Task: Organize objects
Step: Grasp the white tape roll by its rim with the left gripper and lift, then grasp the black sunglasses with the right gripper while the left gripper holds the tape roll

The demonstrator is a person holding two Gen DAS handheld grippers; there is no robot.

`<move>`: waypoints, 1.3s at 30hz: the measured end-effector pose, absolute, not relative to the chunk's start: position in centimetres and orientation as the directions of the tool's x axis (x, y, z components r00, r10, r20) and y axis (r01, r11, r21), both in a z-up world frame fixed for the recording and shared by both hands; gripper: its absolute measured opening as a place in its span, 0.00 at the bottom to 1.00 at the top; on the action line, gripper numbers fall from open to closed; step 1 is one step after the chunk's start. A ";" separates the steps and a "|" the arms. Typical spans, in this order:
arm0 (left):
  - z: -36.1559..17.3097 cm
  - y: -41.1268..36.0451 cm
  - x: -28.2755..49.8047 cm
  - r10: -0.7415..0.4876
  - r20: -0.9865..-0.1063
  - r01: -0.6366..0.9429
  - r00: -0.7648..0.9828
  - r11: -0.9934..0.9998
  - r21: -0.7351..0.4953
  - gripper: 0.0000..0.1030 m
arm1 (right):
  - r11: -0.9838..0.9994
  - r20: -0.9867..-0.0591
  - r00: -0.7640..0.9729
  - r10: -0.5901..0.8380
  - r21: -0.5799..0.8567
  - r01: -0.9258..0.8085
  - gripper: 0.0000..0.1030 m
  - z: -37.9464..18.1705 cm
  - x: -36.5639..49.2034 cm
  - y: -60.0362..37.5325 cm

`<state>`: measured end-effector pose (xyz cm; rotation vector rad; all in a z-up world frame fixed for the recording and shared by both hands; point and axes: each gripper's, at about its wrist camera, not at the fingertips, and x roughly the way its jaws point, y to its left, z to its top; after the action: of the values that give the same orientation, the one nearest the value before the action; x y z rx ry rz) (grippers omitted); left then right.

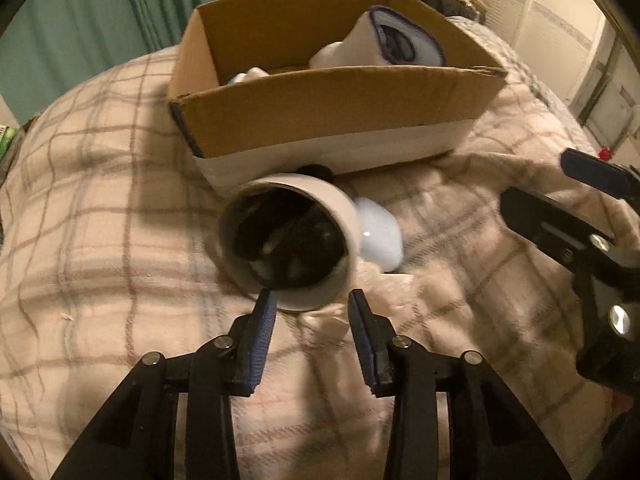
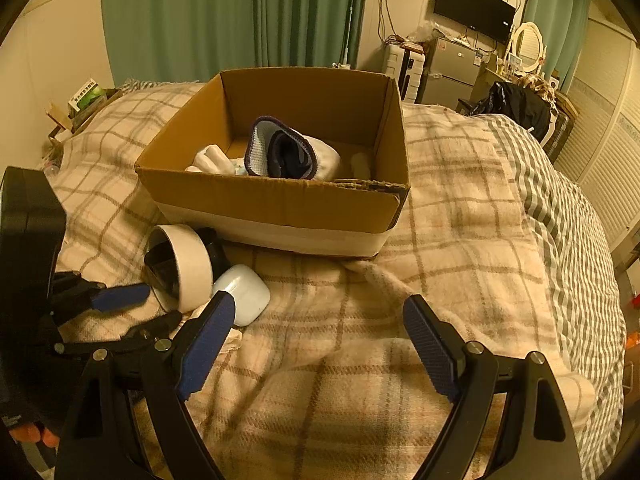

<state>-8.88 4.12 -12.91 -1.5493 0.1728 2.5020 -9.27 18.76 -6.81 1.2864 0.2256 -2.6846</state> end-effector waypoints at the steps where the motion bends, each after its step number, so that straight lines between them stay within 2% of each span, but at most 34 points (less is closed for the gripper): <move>1: -12.8 4.1 -8.7 0.106 -0.892 -0.226 -0.440 -0.974 -0.005 0.39 | -0.977 -0.782 -0.619 -0.077 -0.066 0.205 0.83 -6.8 -9.3 18.8; 5: -12.1 4.2 -8.7 0.130 -0.875 -0.226 -0.466 -0.974 -0.024 0.39 | -0.977 -0.783 -0.617 -0.082 -0.059 0.205 0.83 -6.8 -9.3 18.9; 8: -12.4 4.5 -9.8 0.198 -0.873 -0.223 -0.446 -0.969 -0.106 0.39 | -0.978 -0.786 -0.613 -0.083 -0.055 0.203 0.83 -6.9 -9.4 18.9; 10: -13.0 4.8 -10.6 0.225 -0.875 -0.224 -0.428 -0.965 -0.139 0.33 | -0.978 -0.786 -0.613 -0.085 -0.052 0.202 0.83 -6.9 -9.4 19.0; 11: -13.5 4.9 -11.1 0.231 -0.881 -0.226 -0.413 -0.963 -0.147 0.18 | -0.978 -0.785 -0.613 -0.086 -0.050 0.200 0.83 -6.8 -9.4 19.1; 12: -14.0 4.8 -11.4 0.234 -0.888 -0.223 -0.397 -0.963 -0.154 0.10 | -0.979 -0.785 -0.613 -0.086 -0.049 0.199 0.83 -6.8 -9.4 19.1; 15: -13.5 4.4 -11.0 0.241 -0.877 -0.220 -0.415 -0.962 -0.161 0.07 | -0.978 -0.785 -0.614 -0.086 -0.050 0.200 0.83 -6.8 -9.4 19.1; 23: -8.4 3.1 -7.0 0.199 -0.830 -0.207 -0.520 -0.973 -0.104 0.02 | -0.976 -0.775 -0.626 -0.087 -0.060 0.210 0.83 -6.5 -9.0 18.7; 28: -5.7 -0.5 -6.8 0.175 -0.793 -0.161 -0.583 -0.982 -0.099 0.02 | -0.959 -0.772 -0.624 -0.120 -0.071 0.273 0.83 -6.3 -8.9 17.1; 37: -6.5 -5.0 -7.8 0.007 -0.816 -0.060 -0.577 -0.998 0.034 0.02 | -0.883 -0.795 -0.576 -0.192 -0.117 0.455 0.83 -7.6 -9.5 9.8; 39: -7.2 -5.6 -7.9 0.002 -0.824 -0.052 -0.567 -0.998 0.033 0.02 | -0.871 -0.809 -0.555 -0.191 -0.121 0.476 0.83 -8.6 -10.3 8.1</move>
<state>-7.91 -5.59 -7.16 -1.4466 0.0826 2.7529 -10.31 8.05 -8.59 1.2081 0.4650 -2.4312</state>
